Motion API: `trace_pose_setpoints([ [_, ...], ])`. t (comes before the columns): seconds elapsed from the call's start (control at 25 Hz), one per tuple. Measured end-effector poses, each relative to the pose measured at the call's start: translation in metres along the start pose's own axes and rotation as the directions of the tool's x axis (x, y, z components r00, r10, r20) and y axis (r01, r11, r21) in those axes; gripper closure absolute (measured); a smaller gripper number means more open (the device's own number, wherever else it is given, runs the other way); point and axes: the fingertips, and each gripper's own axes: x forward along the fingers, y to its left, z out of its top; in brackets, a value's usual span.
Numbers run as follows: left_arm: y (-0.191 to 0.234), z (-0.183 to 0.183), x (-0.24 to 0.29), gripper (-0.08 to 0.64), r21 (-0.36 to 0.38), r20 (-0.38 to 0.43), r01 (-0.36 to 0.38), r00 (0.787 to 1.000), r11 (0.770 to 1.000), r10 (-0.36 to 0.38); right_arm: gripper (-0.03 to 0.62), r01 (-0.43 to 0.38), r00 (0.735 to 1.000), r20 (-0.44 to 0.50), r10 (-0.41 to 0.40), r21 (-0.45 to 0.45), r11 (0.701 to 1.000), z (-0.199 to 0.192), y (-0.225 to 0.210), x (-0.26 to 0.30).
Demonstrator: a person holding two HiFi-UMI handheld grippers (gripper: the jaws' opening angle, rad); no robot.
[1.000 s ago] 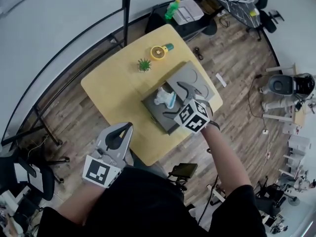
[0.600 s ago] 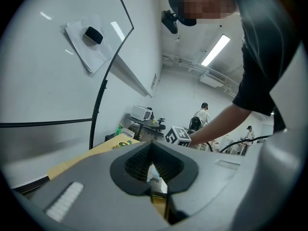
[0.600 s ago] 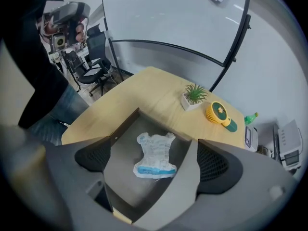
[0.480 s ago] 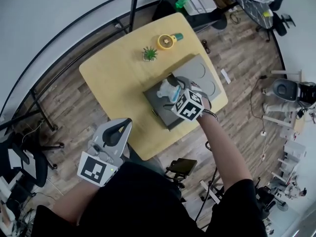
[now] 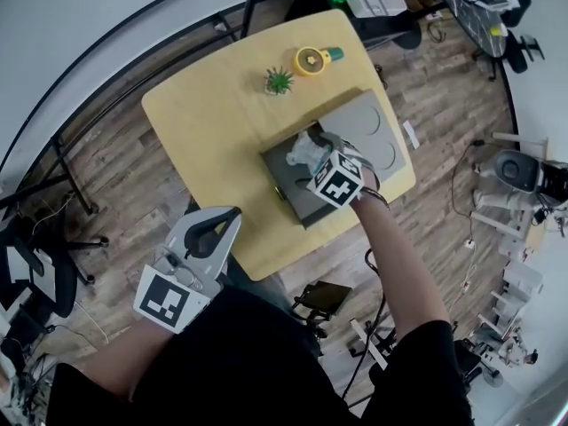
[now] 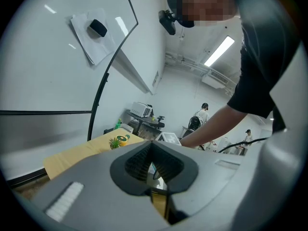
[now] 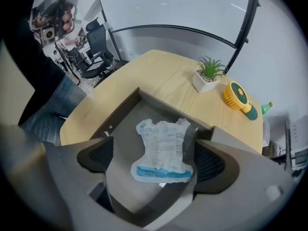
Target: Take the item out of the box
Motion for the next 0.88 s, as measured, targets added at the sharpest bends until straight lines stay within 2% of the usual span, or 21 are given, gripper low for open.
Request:
trace_pose_setpoints([
  [0.16,0.001,-0.004,-0.001,0.56,-0.015,-0.005,-0.001,1.0,1.0,0.001,0.067,-0.007,1.0,-0.016,0.007,-0.011,1.0,0.002,0.0,0.009],
  [0.44,0.004,-0.01,-0.005,0.56,-0.027,-0.012,-0.007,1.0,1.0,0.007,0.149,0.016,0.998,-0.064,-0.018,-0.033,0.999,0.003,-0.008,0.011],
  [0.52,0.005,-0.009,-0.006,0.56,-0.029,-0.009,-0.009,1.0,1.0,0.009,0.177,0.019,0.996,-0.086,-0.022,-0.034,0.999,0.001,-0.009,0.011],
  [0.68,0.006,-0.009,-0.008,0.56,-0.037,-0.003,-0.013,1.0,0.999,0.013,0.285,0.016,0.993,-0.118,-0.019,-0.029,0.999,-0.002,-0.006,0.012],
  [0.88,0.006,-0.011,-0.01,0.56,-0.033,-0.001,-0.013,1.0,0.999,0.013,0.326,0.021,0.989,-0.146,-0.029,-0.055,0.998,-0.001,-0.001,0.015],
])
